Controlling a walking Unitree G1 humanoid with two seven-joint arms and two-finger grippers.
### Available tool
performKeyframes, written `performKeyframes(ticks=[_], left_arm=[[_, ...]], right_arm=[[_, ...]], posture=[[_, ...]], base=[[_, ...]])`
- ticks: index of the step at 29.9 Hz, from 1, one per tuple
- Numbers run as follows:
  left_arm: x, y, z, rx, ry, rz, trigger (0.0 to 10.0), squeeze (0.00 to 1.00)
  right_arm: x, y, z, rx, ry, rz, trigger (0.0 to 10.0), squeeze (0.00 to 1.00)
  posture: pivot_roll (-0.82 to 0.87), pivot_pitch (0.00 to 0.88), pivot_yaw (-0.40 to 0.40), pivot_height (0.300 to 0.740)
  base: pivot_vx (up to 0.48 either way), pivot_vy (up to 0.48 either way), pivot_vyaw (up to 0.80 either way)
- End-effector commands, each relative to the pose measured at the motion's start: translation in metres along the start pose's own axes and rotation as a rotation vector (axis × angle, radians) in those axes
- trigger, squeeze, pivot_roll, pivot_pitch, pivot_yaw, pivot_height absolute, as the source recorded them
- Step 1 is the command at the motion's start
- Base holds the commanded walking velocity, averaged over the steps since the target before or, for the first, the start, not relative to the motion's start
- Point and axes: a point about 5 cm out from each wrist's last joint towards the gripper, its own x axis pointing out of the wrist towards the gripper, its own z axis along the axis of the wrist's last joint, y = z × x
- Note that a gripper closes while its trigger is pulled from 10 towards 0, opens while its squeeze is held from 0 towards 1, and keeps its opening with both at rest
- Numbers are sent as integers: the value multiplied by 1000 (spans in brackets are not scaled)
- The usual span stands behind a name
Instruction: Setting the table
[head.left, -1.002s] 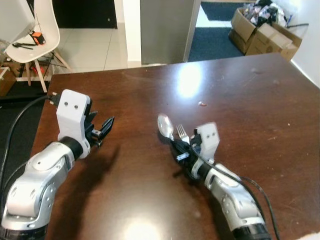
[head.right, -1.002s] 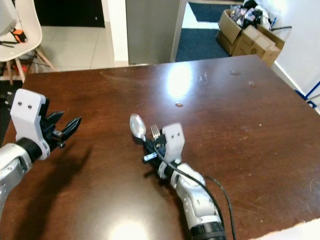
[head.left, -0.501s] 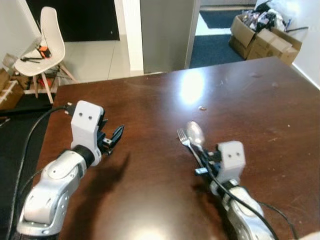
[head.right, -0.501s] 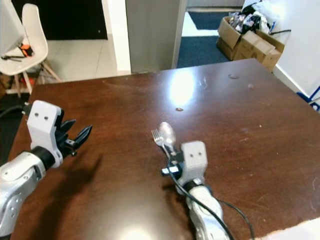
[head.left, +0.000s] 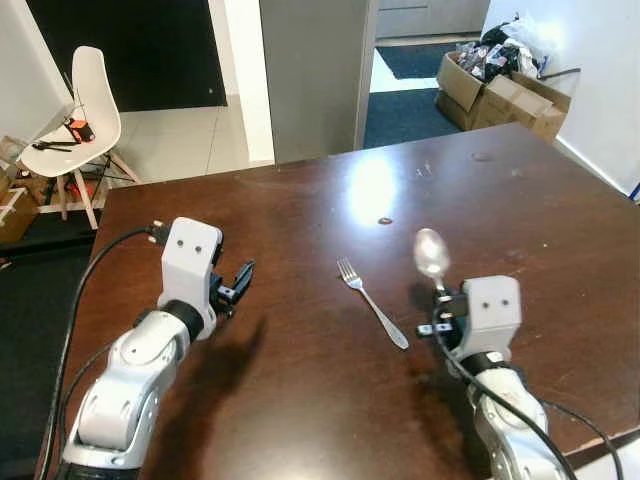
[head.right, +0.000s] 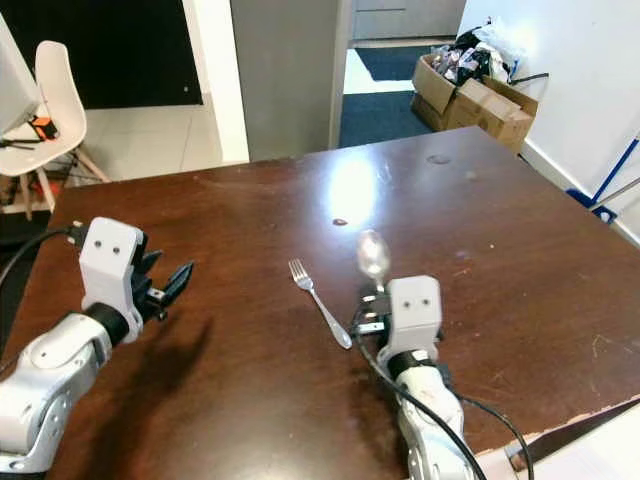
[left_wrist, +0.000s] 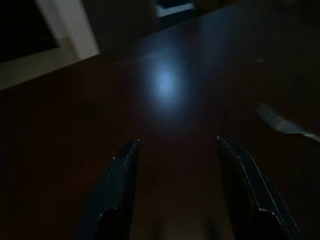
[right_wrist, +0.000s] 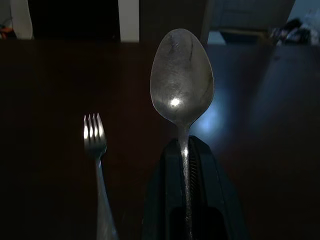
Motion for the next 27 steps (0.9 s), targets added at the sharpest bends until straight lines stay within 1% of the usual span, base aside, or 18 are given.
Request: performKeyframes(ticks=[1,4,5,8,9,12,14,15,17,18,21,27], left_arm=[[-3,5,-11,3,33,55,10000,0],[-3,8,-15,-14,33,115,10000,0],[-4,12,-20,-21,40,157,10000,0],[-4,14,-24,-27,45,180,10000,0],[-6,16,-32,-29,56,211,10000,0],[-8,18,-36,-33,57,234,10000,0],[-8,17,-37,-34,55,238,10000,0],[-8,17,-38,-46,39,262,10000,0],[-9,18,-38,-53,33,275,10000,0],[-8,20,-37,-55,21,291,10000,0],[-7,21,-35,-54,9,293,10000,0],[-6,20,-33,-42,-4,285,10000,0]], right_arm=[[2,-3,2,-11,-8,2,10000,0],[3,-5,4,-47,-22,22,10000,0],[4,-5,4,-45,-24,17,10000,0],[5,-6,7,-44,-36,12,10000,0],[5,-7,5,-48,-36,6,10000,0],[6,-5,4,-32,-31,10,10000,0],[7,-5,4,-25,-31,15,10000,0],[8,-2,4,-32,-36,39,10000,0],[8,-1,3,-34,-35,43,10000,0],[11,0,5,-23,-34,36,10000,0],[13,2,7,-20,-41,47,10000,0],[14,-2,5,-19,-40,34,10000,0]], posture=[[-68,0,80,740],[-66,0,85,740],[-71,0,87,740],[-71,0,86,740],[-68,0,66,740],[-67,0,57,740],[-67,0,56,740],[-57,0,37,740],[-57,0,37,740],[-55,0,27,740],[-58,0,27,740],[-55,0,35,740]], base=[[0,0,0],[0,0,0],[0,0,0],[0,0,0],[0,0,0],[0,0,0],[0,0,0],[0,0,0],[0,0,0],[0,0,0],[0,0,0],[0,0,0]])
